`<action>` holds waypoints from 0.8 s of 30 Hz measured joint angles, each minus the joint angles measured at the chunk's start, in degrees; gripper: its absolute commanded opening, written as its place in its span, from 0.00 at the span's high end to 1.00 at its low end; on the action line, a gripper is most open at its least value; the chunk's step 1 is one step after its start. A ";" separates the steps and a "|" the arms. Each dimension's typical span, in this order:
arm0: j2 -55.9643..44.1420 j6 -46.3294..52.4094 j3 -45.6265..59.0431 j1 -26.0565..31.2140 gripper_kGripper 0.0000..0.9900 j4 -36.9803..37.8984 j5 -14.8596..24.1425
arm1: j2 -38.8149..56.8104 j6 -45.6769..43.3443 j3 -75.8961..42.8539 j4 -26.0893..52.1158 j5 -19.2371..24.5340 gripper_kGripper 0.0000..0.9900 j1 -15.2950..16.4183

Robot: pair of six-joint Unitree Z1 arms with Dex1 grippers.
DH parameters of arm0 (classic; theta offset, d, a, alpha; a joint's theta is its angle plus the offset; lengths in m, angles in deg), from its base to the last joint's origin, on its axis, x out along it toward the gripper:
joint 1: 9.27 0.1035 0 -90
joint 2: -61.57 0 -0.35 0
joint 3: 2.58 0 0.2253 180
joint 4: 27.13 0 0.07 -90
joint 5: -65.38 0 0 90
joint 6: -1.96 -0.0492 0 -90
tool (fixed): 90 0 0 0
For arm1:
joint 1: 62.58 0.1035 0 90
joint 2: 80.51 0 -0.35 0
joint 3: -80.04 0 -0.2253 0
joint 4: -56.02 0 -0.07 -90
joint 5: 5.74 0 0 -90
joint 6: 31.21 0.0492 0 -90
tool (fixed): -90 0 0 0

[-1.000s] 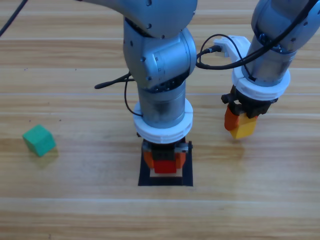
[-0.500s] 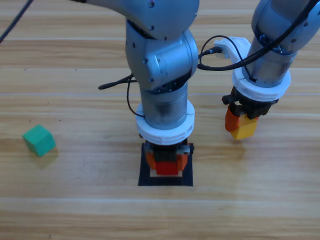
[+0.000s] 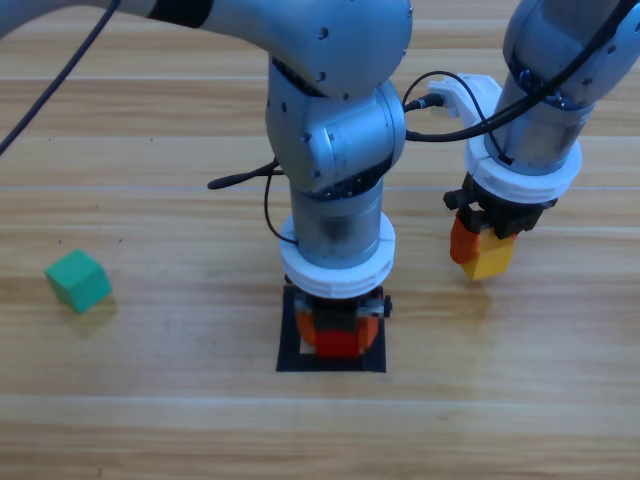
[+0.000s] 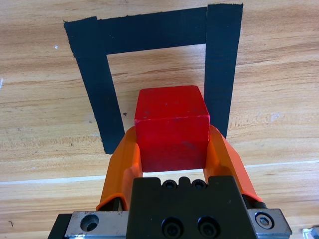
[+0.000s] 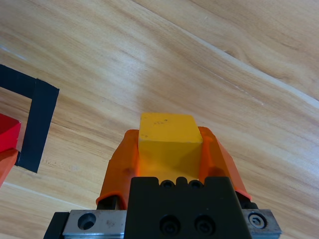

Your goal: Stack the blocks in the rectangular block: red at the bottom, yellow in the middle, green on top

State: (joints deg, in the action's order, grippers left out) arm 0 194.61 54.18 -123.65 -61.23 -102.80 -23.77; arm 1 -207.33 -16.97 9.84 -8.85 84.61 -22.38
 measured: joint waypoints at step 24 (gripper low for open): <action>-1.13 3.31 -1.63 -0.01 0.00 -0.03 0.88 | 0.01 0.00 -0.54 0.44 0.00 0.80 0.00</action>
State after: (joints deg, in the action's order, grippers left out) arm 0 193.48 57.48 -125.29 -61.24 -102.83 -22.88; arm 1 -207.32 -16.97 9.30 -8.42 84.61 -22.38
